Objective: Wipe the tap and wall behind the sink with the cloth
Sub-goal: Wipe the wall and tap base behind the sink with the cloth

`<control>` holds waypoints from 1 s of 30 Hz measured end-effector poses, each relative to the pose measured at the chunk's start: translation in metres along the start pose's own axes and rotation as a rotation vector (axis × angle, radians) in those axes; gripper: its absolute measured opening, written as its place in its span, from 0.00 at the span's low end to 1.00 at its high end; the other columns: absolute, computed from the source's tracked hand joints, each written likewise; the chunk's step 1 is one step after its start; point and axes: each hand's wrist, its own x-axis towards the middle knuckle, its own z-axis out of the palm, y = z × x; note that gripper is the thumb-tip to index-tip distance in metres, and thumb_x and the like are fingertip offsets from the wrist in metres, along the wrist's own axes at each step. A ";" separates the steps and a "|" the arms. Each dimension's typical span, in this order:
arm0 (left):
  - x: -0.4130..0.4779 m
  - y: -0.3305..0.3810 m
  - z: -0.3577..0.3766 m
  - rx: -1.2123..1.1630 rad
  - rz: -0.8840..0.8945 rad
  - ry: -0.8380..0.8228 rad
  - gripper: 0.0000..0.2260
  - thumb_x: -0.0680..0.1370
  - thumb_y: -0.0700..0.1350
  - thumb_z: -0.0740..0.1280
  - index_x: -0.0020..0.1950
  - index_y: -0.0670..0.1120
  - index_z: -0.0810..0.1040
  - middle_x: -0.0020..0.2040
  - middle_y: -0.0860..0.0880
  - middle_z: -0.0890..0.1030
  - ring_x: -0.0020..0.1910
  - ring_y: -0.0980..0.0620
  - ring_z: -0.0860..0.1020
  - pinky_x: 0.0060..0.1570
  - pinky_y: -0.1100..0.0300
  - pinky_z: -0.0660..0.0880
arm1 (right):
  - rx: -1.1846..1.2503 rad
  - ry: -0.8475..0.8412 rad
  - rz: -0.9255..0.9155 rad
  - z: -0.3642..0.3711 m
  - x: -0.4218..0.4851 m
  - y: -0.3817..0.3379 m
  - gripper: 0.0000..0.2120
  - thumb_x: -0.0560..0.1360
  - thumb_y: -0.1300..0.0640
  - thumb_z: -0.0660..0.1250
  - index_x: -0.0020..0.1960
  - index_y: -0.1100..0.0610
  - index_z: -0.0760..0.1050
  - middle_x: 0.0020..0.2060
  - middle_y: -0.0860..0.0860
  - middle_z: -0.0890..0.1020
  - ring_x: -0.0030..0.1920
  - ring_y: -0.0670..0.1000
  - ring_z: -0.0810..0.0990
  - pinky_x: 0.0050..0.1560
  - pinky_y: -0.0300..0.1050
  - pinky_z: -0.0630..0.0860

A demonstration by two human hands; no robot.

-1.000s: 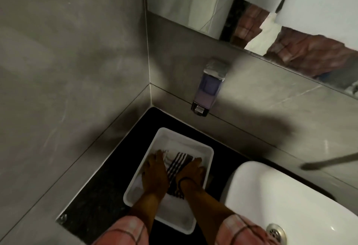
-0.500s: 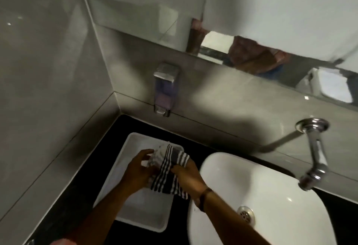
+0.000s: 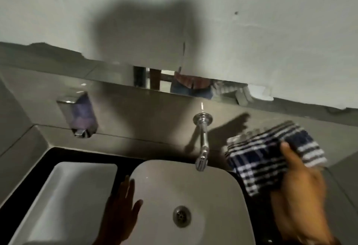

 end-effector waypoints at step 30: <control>0.009 0.013 -0.022 -0.021 -0.006 -0.013 0.38 0.78 0.67 0.43 0.72 0.41 0.71 0.71 0.38 0.75 0.62 0.35 0.79 0.46 0.38 0.82 | -1.415 -0.337 -0.324 0.134 0.054 0.115 0.30 0.80 0.56 0.65 0.78 0.64 0.61 0.75 0.65 0.69 0.73 0.64 0.72 0.72 0.57 0.73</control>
